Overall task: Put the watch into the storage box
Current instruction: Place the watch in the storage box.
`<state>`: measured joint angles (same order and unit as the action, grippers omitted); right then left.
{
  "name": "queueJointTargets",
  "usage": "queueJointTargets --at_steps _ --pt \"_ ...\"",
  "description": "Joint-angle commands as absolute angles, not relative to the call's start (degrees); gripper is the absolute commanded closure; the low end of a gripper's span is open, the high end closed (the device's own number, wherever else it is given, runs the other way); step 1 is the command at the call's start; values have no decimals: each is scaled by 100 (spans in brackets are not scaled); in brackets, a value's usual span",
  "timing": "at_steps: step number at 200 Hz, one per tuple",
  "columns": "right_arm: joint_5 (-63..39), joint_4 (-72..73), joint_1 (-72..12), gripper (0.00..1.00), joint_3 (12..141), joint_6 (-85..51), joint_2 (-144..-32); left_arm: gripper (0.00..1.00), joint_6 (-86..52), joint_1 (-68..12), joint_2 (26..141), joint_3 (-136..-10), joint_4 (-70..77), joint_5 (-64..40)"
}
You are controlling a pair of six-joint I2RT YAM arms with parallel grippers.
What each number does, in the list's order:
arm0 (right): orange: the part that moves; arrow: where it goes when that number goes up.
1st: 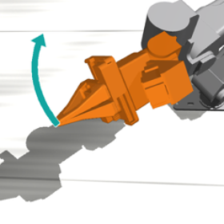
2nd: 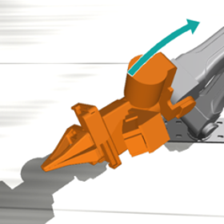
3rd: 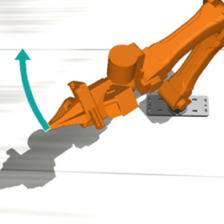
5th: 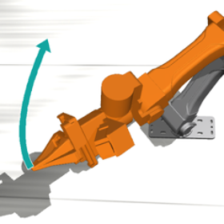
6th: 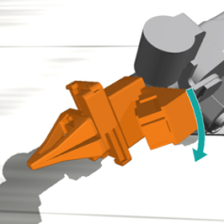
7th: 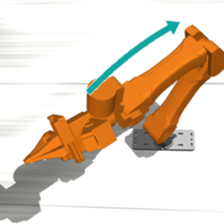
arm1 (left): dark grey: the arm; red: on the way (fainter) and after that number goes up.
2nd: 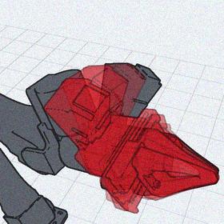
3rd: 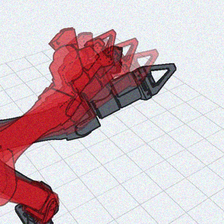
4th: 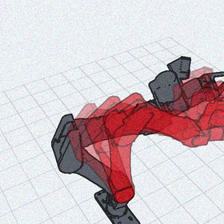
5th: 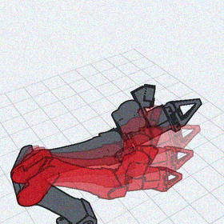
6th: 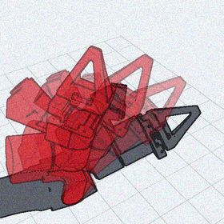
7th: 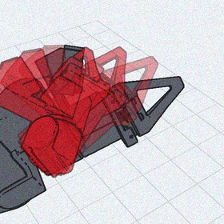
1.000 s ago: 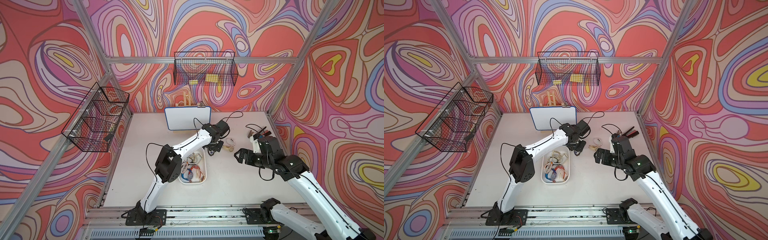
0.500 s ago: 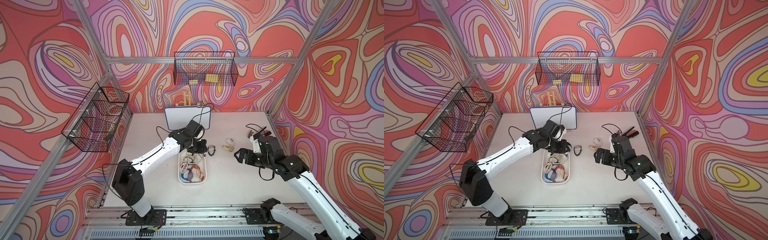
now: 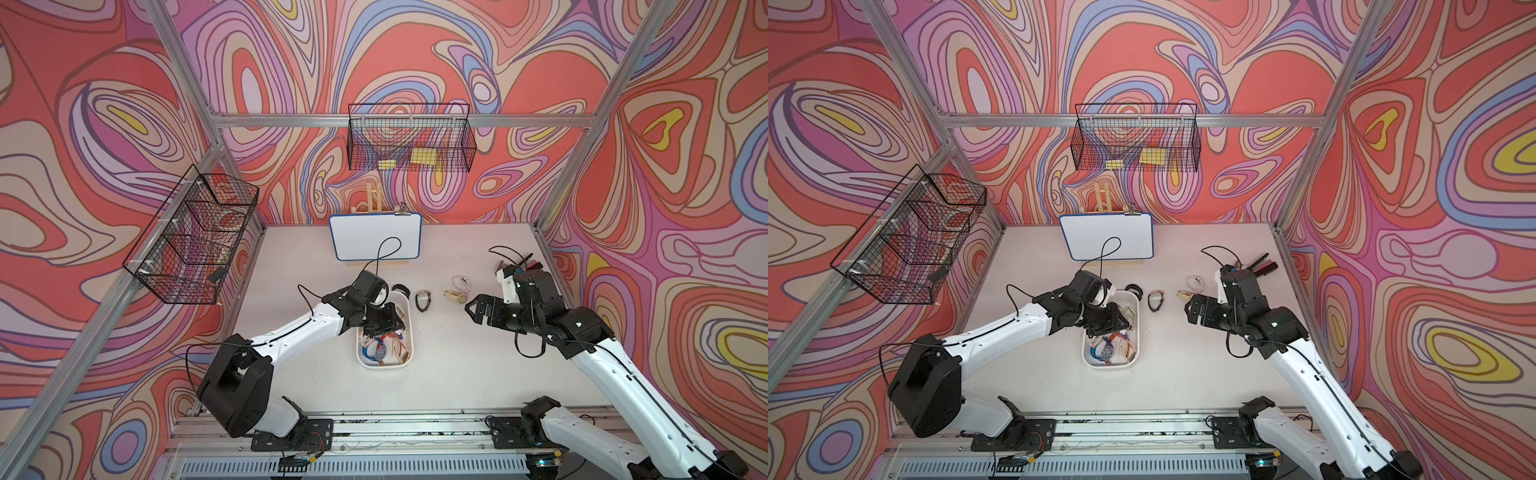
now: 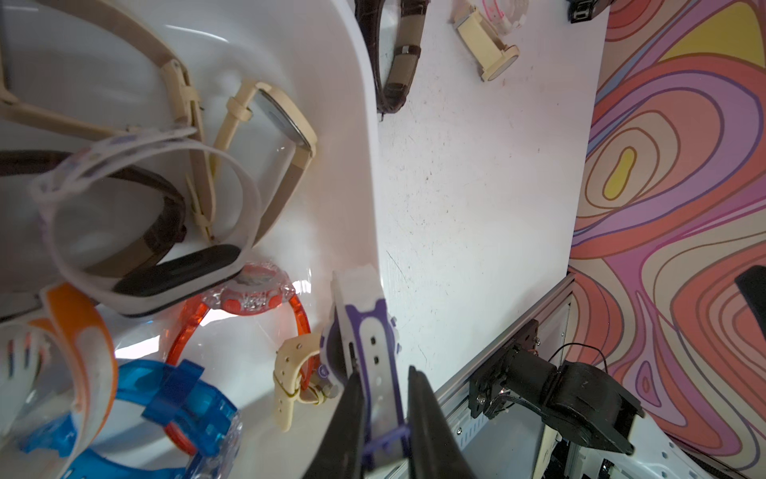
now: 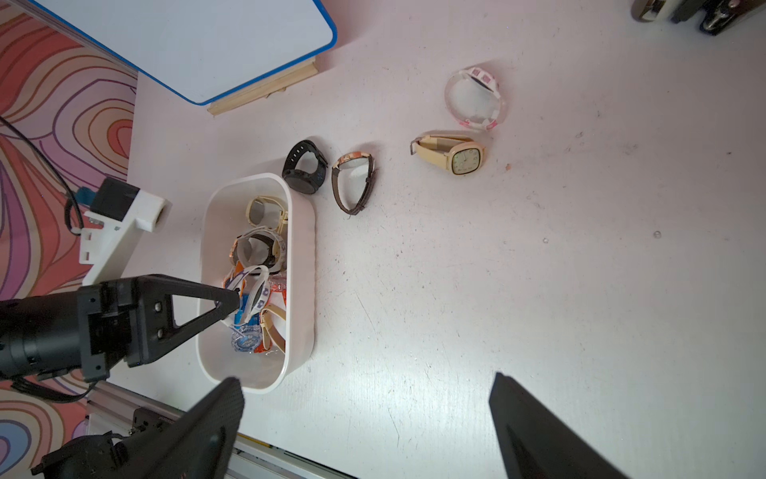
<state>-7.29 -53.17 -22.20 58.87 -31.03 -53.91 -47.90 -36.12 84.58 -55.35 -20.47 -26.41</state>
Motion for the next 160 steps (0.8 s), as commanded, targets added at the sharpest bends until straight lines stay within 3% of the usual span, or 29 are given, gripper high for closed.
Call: queueJointTargets --at_steps 1,110,160 --pt "-726 -5316 -2198 2 5865 -3076 -5260 82 -4843 -3577 8588 -5452 -1622 -2534" --pt "-650 -5371 -2204 2 5784 -3053 -5148 83 -4614 -3560 9296 -5588 -1624 -2293" --pt "-698 -5276 -2206 2 5738 -3081 -5176 77 -4485 -3575 9482 -5753 -1625 -2329"
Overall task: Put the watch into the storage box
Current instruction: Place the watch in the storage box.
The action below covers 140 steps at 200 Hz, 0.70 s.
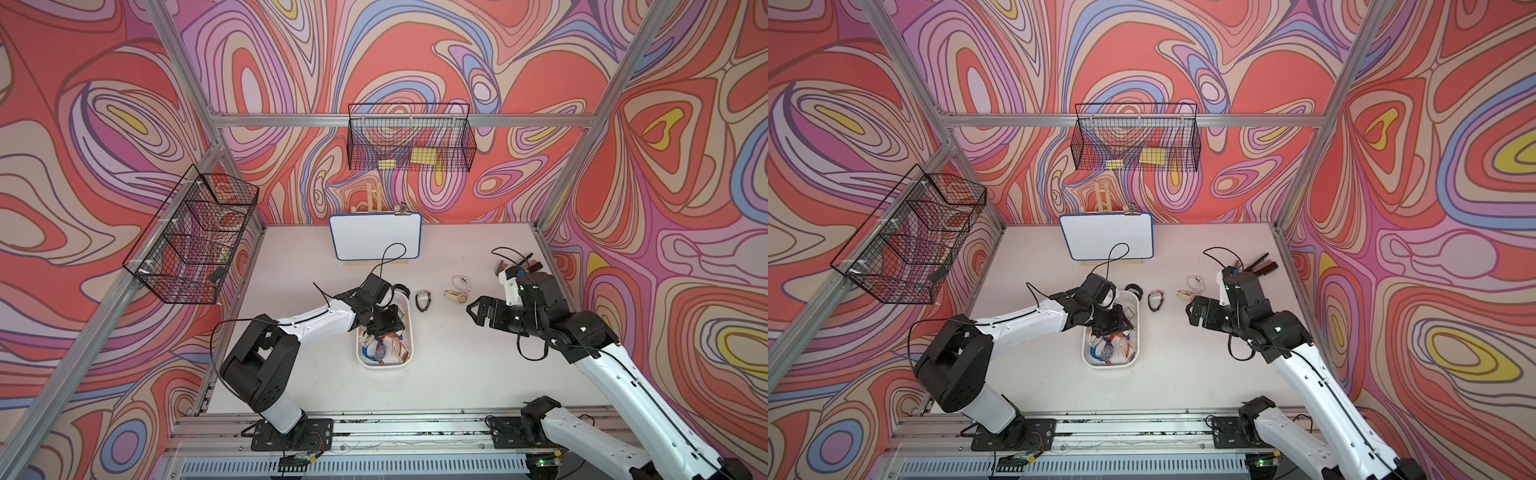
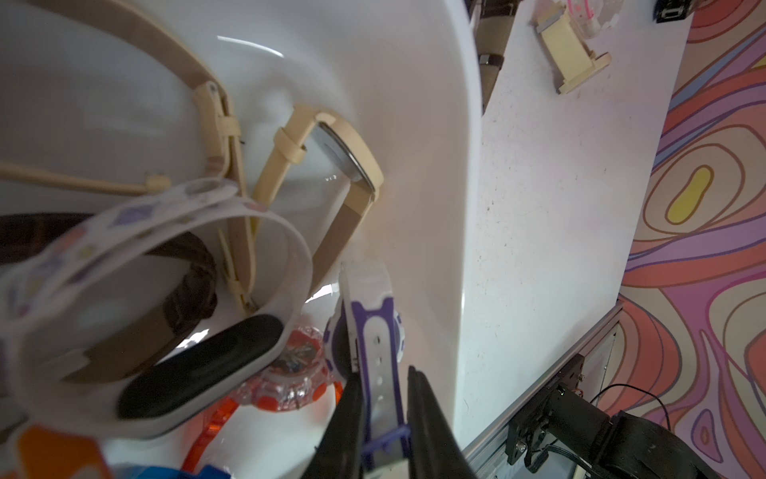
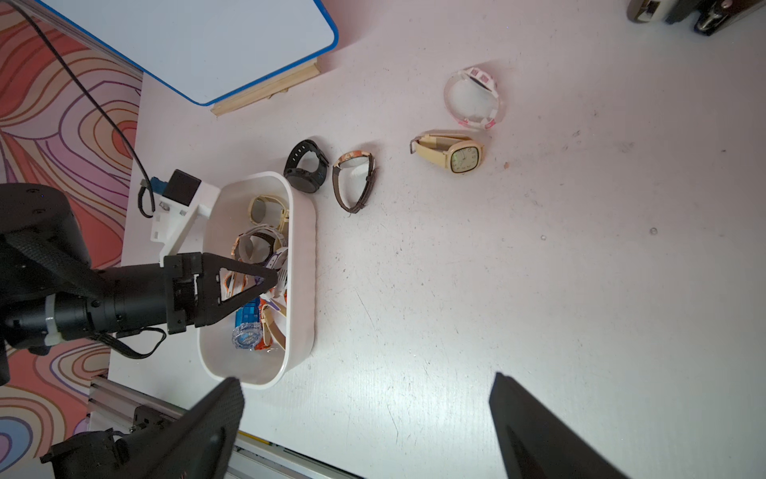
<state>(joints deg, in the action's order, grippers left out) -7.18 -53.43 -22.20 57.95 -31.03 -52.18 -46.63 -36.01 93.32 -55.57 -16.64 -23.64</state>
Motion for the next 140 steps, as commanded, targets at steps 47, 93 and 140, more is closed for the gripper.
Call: queueJointTargets --at_steps 47,93,140 --pt "-778 -5188 -2204 2 5713 -3119 -5185 55 -4352 -3629 9199 -5860 -1884 -2191" --pt "-873 -5041 -2200 2 5671 -3148 -5249 37 -4156 -3630 8558 -6092 -2530 -1761" --pt "-1082 -4463 -2204 2 5400 -3249 -5604 25 -3752 -3638 7487 -6199 -2977 -1567"
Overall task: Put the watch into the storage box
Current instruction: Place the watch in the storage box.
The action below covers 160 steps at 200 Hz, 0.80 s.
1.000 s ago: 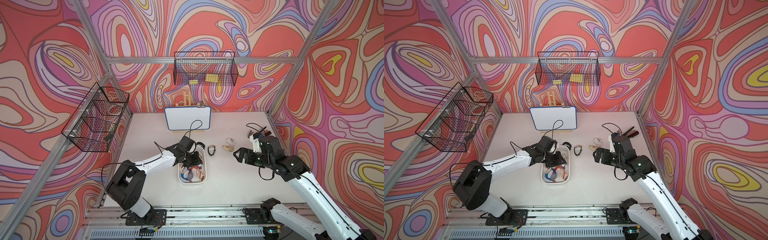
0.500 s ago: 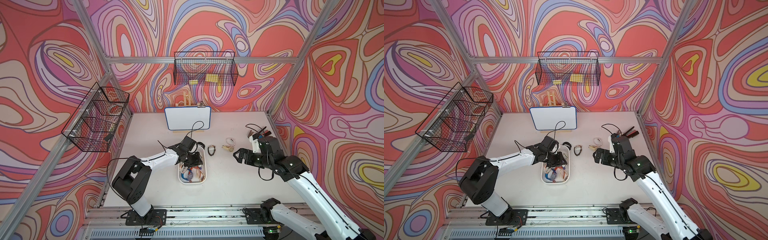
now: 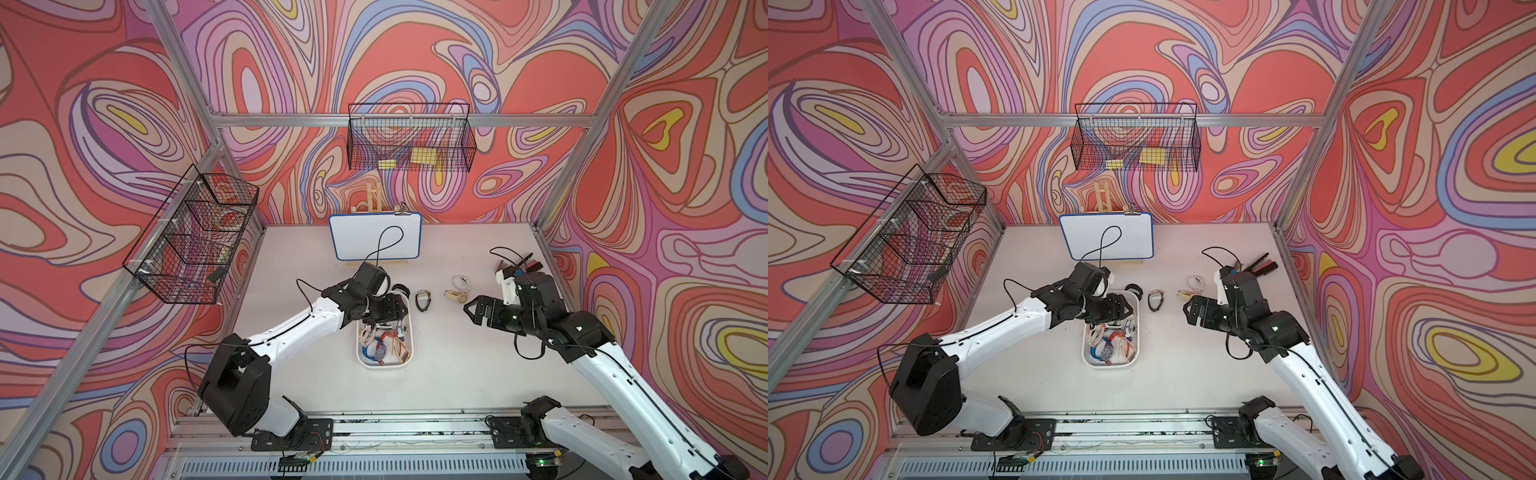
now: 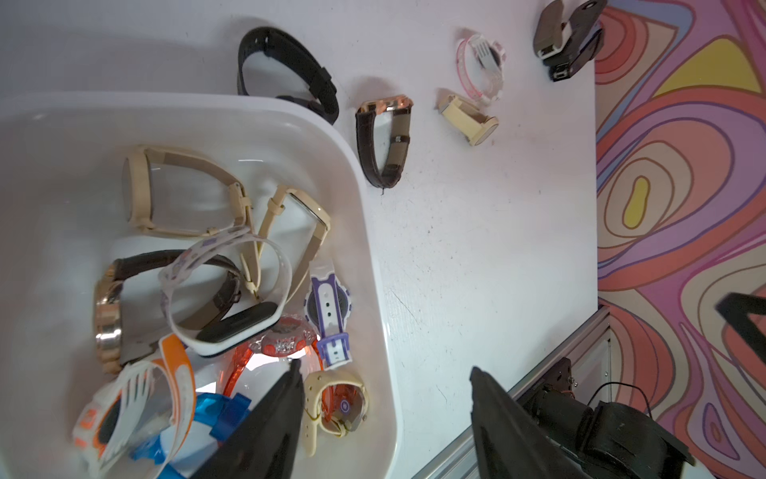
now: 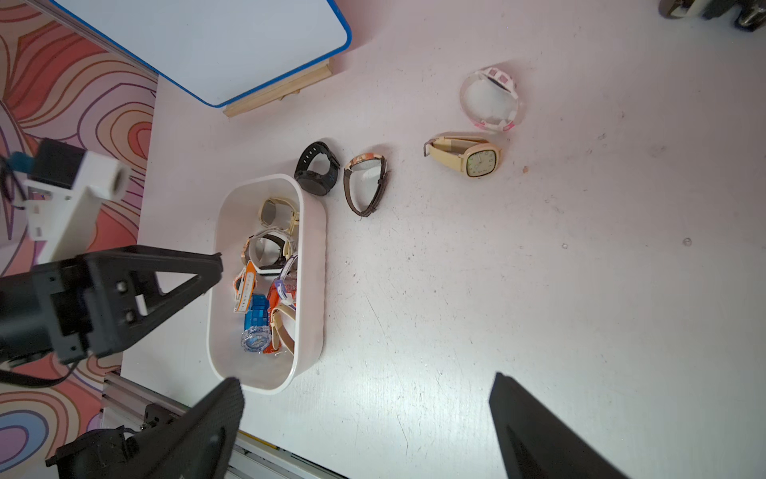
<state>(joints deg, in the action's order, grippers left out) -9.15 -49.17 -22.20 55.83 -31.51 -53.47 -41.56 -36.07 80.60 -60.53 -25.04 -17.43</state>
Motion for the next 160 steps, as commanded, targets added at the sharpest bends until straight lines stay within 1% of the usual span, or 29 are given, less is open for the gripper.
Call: queueJointTargets --at_steps 1,23,45,61,89,110,126,137,160 --pt "-1095 -4442 -2205 2 5394 -3259 -5619 24 -3735 -3638 7448 -6202 -2987 -1561" --pt "-1268 -3678 -2200 3 5142 -3448 -6014 16 -3304 -3702 6719 -6213 -3360 -1407" --pt "-1513 -3006 -2198 8 5067 -3616 -6740 12 -2932 -3841 5989 -6258 -3901 -1101" --pt "-1569 -2796 -2205 15 5192 -3682 -7404 11 -2776 -3958 5500 -6262 -4259 -915" --pt "-1693 -2511 -2198 31 5482 -3685 -8460 10 -2635 -4258 4834 -6184 -4732 -582" --pt "-1721 -2516 -2201 42 5816 -3612 -9165 9 -2615 -4449 4542 -6104 -5046 -301" --pt "-1786 -2530 -2214 49 6085 -3572 -9579 9 -2628 -4528 4425 -6074 -5288 -151" --pt "-1794 -2556 -2238 50 6281 -3535 -9775 9 -2636 -4599 4356 -6038 -5383 -72" --pt "-1675 -2696 -2318 50 6628 -3474 -10101 9 -2613 -4782 4289 -6003 -5581 210"
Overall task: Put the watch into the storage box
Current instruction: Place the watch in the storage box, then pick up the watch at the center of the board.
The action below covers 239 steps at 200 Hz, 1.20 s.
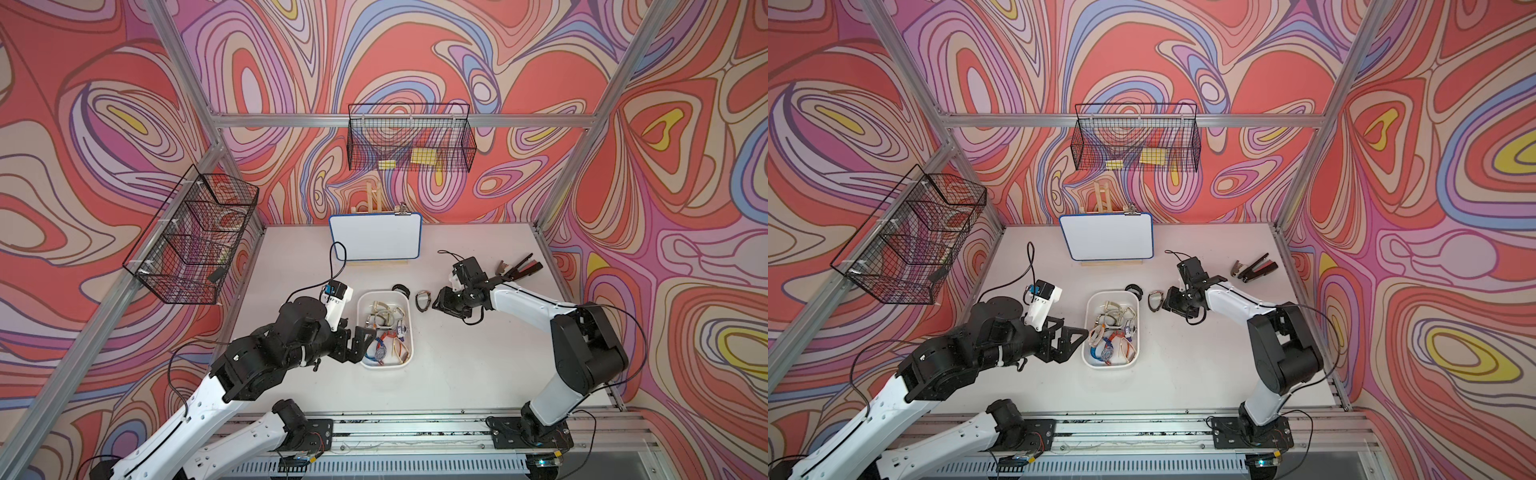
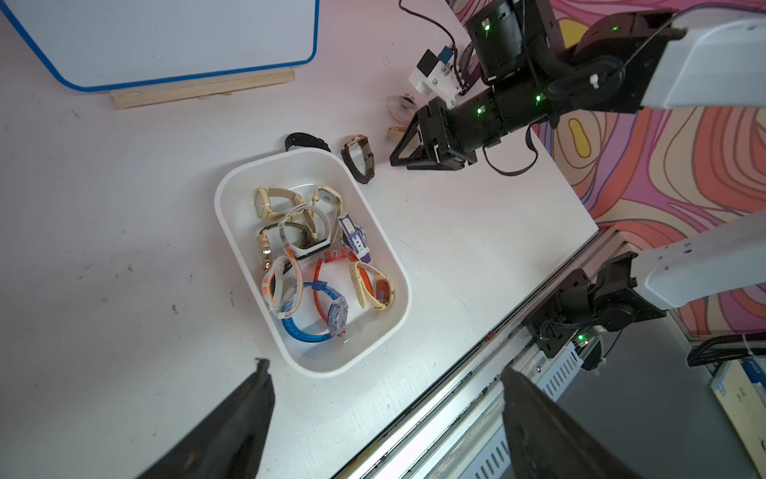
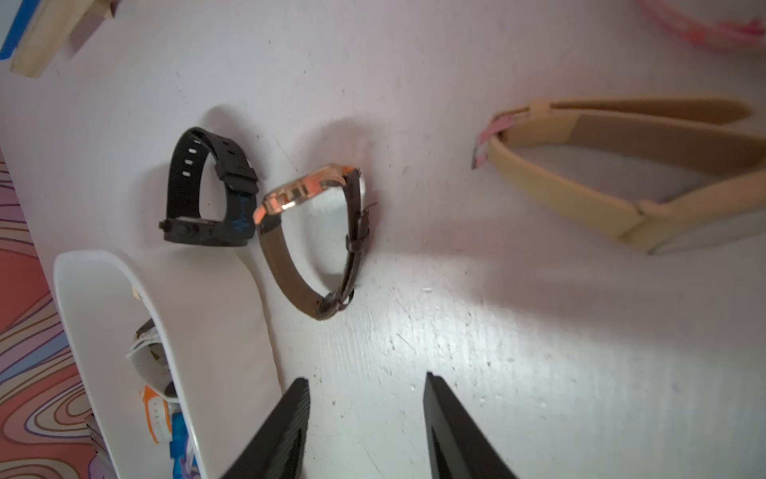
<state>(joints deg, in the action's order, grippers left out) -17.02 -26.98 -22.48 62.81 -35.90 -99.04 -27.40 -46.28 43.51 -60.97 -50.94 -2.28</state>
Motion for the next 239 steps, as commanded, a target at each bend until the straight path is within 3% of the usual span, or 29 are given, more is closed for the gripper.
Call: queueJointTargets --at_steps 1,106,158,239 --pt "-1668 -2697 -2319 50 6645 -3477 -10109 9 -2607 -4795 4289 -6003 -5590 219" --pt "-899 -3470 -2621 59 7666 -3324 -11266 10 -2514 -5940 4578 -6205 -5789 1957" --pt "-466 -3917 -2742 69 8160 -3159 -11631 10 -2460 -6046 4632 -6165 -5673 2092" --pt "10 -4268 -2883 93 8444 -2999 -11905 10 -2429 -6048 4604 -6167 -5612 2020"
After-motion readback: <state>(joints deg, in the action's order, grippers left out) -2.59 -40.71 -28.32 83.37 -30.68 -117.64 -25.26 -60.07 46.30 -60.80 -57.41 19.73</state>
